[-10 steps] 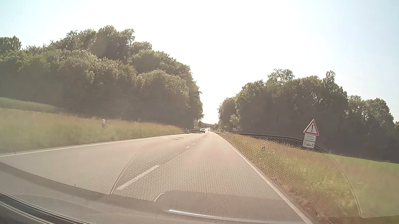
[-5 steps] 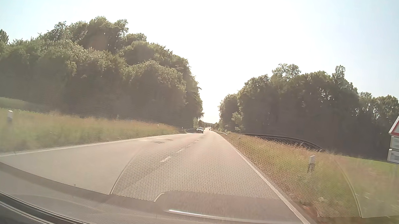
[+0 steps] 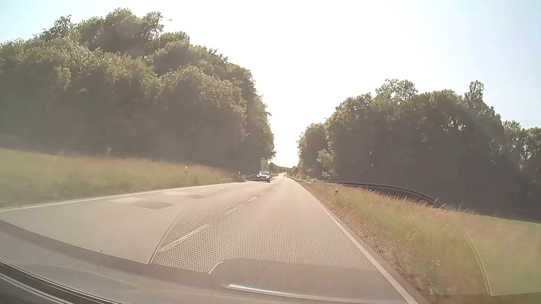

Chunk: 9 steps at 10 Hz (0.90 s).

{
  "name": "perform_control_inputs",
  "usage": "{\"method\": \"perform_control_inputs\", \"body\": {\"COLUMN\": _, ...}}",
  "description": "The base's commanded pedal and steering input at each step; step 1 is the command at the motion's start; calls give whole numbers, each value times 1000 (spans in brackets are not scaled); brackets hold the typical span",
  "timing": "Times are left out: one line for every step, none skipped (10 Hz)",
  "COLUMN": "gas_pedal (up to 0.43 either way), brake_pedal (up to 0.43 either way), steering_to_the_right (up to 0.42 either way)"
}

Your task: Follow the waypoints while adhering to traffic rules and regulations

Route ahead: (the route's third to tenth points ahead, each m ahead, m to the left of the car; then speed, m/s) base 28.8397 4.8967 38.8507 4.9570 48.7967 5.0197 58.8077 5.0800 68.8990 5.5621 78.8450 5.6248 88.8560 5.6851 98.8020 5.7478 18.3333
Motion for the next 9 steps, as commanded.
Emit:
{"method": "perform_control_inputs", "body": {"gas_pedal": 339, "brake_pedal": 6, "steering_to_the_right": 2}}
{"method": "perform_control_inputs", "body": {"gas_pedal": 339, "brake_pedal": 6, "steering_to_the_right": 2}}
{"method": "perform_control_inputs", "body": {"gas_pedal": 339, "brake_pedal": 6, "steering_to_the_right": 2}}
{"method": "perform_control_inputs", "body": {"gas_pedal": 339, "brake_pedal": 6, "steering_to_the_right": 1}}
{"method": "perform_control_inputs", "body": {"gas_pedal": 339, "brake_pedal": 6, "steering_to_the_right": 1}}
{"method": "perform_control_inputs", "body": {"gas_pedal": 339, "brake_pedal": 6, "steering_to_the_right": 1}}
{"method": "perform_control_inputs", "body": {"gas_pedal": 339, "brake_pedal": 6, "steering_to_the_right": 1}}
{"method": "perform_control_inputs", "body": {"gas_pedal": 339, "brake_pedal": 6, "steering_to_the_right": 1}}
{"method": "perform_control_inputs", "body": {"gas_pedal": 339, "brake_pedal": 6, "steering_to_the_right": 1}}
